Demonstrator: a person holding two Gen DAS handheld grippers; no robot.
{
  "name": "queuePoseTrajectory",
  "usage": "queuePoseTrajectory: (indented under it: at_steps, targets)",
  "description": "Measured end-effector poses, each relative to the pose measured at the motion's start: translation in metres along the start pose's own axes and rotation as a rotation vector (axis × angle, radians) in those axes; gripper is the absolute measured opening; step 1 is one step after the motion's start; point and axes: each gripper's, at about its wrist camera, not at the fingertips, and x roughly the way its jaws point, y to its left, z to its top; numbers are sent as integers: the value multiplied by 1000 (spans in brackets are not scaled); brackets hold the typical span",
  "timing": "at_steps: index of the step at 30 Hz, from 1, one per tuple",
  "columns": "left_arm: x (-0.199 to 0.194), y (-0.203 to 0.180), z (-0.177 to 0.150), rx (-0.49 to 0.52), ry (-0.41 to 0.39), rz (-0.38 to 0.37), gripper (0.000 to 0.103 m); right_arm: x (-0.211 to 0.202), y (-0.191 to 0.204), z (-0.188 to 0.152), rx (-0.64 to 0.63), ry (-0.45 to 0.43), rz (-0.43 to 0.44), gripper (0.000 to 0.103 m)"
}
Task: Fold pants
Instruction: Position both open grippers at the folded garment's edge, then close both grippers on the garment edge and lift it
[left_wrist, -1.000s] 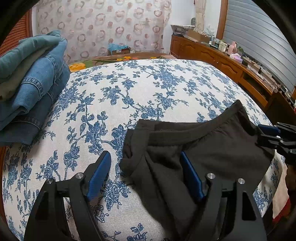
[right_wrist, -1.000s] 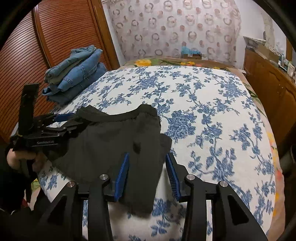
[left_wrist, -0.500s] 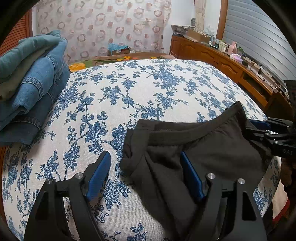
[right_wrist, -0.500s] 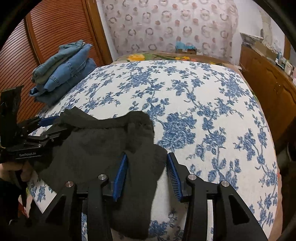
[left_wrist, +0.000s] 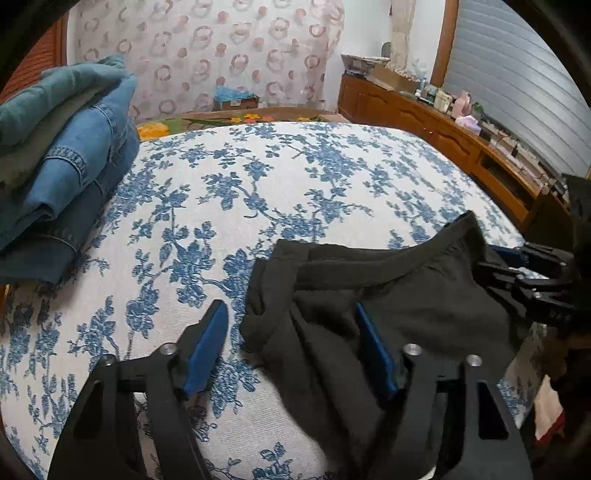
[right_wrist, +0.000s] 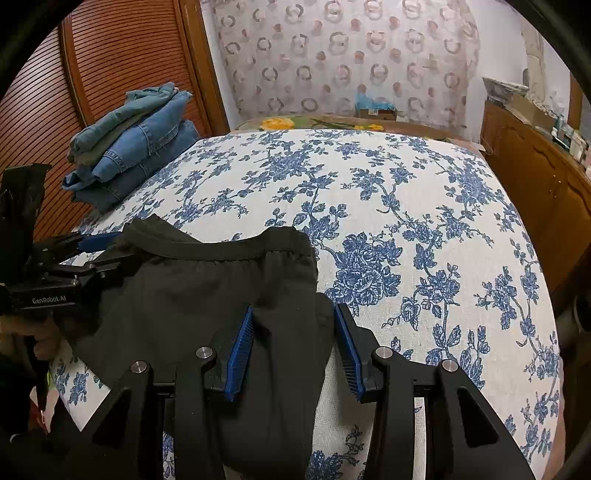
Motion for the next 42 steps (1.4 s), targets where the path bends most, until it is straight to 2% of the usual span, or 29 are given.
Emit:
queuePoseTrajectory:
  at_steps: [8,10,13,17,21,31,42]
  targets:
    - [0,1,3,-39,4,-42,49,-1,-1,-1,12,-3,9,45]
    - [-1,-1,3,-35,-1,-57,36,-1,-1,-1,17,-5,14,45]
    - [-5,-5,4,-24,-24,-67,24,-2,-2,-1,29,-7,23,45]
    - [-13,-9,6,-13,-53,-77,20,-2,-4,-1,39,-3,43,22]
    - [-23,-14,7,3,-81,-79,16,-2,-3,0,40,2,51,13]
    - [-53,-22,22,30,-170,-70,14,-29,10,6,-5,-109,58,11]
    - [-88,-5,60,27,-273,-1,14,-49,24,57,-95,-218,73,11]
